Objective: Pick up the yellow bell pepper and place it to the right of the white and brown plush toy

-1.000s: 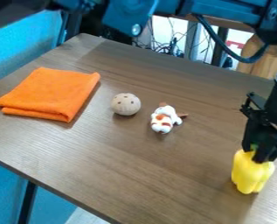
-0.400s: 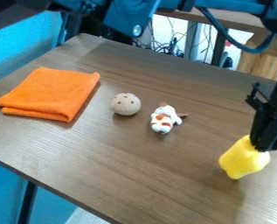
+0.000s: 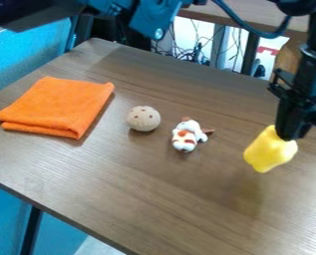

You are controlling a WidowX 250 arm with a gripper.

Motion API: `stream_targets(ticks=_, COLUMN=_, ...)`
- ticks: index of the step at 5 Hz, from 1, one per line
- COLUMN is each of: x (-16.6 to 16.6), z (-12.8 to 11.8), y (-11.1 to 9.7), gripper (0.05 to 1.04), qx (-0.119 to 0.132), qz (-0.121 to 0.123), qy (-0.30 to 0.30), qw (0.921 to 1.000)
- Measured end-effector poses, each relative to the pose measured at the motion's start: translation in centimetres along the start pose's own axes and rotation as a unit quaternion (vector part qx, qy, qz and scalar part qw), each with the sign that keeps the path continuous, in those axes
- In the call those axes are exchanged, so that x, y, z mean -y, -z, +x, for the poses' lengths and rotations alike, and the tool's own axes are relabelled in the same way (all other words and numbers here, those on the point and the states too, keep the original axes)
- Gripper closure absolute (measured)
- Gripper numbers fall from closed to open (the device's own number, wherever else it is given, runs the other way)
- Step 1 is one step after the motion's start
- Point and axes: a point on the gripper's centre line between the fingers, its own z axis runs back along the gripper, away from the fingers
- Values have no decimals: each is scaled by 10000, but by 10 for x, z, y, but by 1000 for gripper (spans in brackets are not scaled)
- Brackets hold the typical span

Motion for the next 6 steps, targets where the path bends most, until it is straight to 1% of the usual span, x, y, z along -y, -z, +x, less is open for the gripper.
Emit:
stream_targets(ticks=2, x=-38, z=4, y=8, gripper=967, qx=168, qz=-370, qy=-210, qw=9990)
stream_targets(ticks=3, x=-52, z=6, y=7, gripper=967, qx=460, qz=-582, qy=-160, qw=9971)
stream_targets(ticks=4, x=-68, z=4, y=19, gripper=968, qx=791, qz=-665, qy=-199, qw=9944)
stream_targets(ticks=5, x=-70, z=0, y=21, gripper=968, qx=1099, qz=-644, qy=-133, qw=9918)
stream_targets(ticks=6, x=-75, z=-3, y=22, gripper=933, qx=1311, qz=-785, qy=-242, qw=9880)
